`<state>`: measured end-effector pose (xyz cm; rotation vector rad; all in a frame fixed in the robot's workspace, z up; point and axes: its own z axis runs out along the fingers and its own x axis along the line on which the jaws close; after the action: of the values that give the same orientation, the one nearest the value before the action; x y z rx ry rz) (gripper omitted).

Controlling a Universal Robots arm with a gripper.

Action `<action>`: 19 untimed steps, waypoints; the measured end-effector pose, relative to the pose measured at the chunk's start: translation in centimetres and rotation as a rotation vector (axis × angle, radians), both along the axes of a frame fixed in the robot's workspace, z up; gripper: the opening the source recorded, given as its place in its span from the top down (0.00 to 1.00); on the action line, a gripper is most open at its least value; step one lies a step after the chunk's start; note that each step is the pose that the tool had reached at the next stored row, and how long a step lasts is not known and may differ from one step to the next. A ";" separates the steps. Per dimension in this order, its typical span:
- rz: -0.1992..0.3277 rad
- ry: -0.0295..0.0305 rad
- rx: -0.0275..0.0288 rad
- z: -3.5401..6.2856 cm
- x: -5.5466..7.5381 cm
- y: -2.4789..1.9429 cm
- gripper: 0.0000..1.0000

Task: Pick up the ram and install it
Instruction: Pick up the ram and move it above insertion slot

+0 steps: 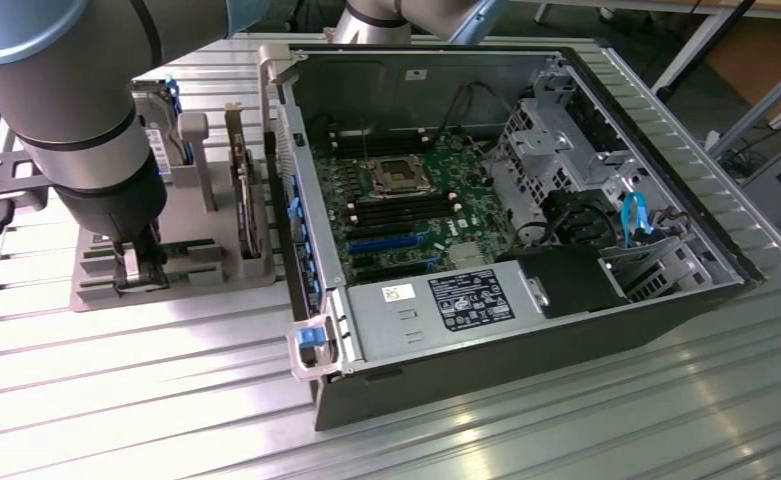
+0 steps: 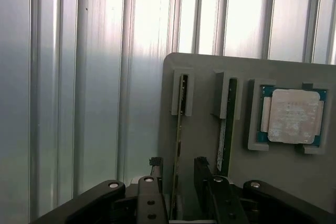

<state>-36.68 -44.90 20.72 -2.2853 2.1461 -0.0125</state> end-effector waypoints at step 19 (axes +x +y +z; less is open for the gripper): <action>0.000 -0.0002 0.0004 -0.02 0.0 -0.01 0.87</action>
<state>-36.70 -44.91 20.71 -2.2851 2.1458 -0.0123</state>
